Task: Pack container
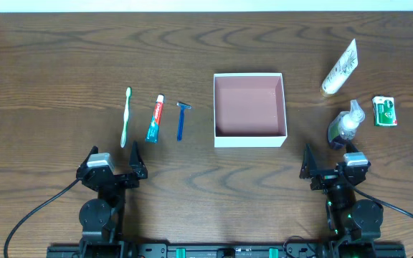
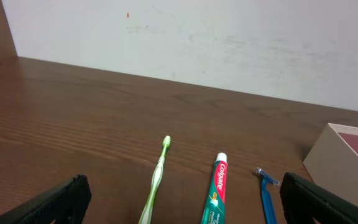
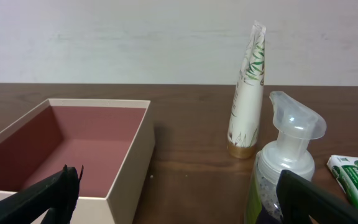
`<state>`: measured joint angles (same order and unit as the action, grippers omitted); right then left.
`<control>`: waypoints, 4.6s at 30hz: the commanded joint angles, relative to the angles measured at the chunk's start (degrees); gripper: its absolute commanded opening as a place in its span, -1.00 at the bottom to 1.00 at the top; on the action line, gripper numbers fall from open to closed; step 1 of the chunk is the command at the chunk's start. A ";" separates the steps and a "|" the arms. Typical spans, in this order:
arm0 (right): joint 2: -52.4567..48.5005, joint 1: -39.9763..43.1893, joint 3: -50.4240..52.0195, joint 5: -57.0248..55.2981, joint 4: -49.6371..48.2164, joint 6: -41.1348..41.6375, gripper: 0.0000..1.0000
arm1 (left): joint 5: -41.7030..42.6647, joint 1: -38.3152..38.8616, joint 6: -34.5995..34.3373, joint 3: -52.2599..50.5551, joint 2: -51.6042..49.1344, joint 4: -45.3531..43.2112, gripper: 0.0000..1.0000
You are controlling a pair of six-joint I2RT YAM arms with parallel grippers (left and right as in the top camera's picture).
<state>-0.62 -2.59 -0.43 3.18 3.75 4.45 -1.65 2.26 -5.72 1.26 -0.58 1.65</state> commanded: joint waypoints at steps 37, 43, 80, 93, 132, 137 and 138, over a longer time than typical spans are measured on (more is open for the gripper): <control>0.33 0.00 0.11 -0.35 0.31 -0.90 0.99 | -0.42 -0.31 0.79 -1.03 0.35 2.40 0.96; 0.33 0.00 0.11 -0.35 0.31 -0.90 0.99 | -0.42 -0.31 0.79 -1.03 0.35 2.40 0.96; 0.33 0.00 0.11 -0.35 0.31 -0.90 0.99 | -0.28 -0.31 0.76 -1.03 0.35 2.38 0.96; 0.33 0.00 0.11 -0.35 0.31 -0.90 0.98 | 19.02 -0.31 0.09 2.80 -0.13 -3.67 0.96; 0.33 0.00 0.11 -0.35 0.31 -0.90 0.98 | 9.03 -1.64 7.21 84.21 -88.41 54.51 0.96; 0.33 0.00 0.11 -0.35 0.31 -0.90 0.98 | 8.46 -3.23 7.19 84.21 -92.28 53.31 0.96; 0.33 0.00 0.11 -0.35 0.31 -0.90 0.98 | 8.41 -3.28 7.19 84.21 -93.00 53.33 0.96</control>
<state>-0.62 -2.59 -0.43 2.98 3.81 4.25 8.51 -0.40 1.52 84.64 -91.92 55.05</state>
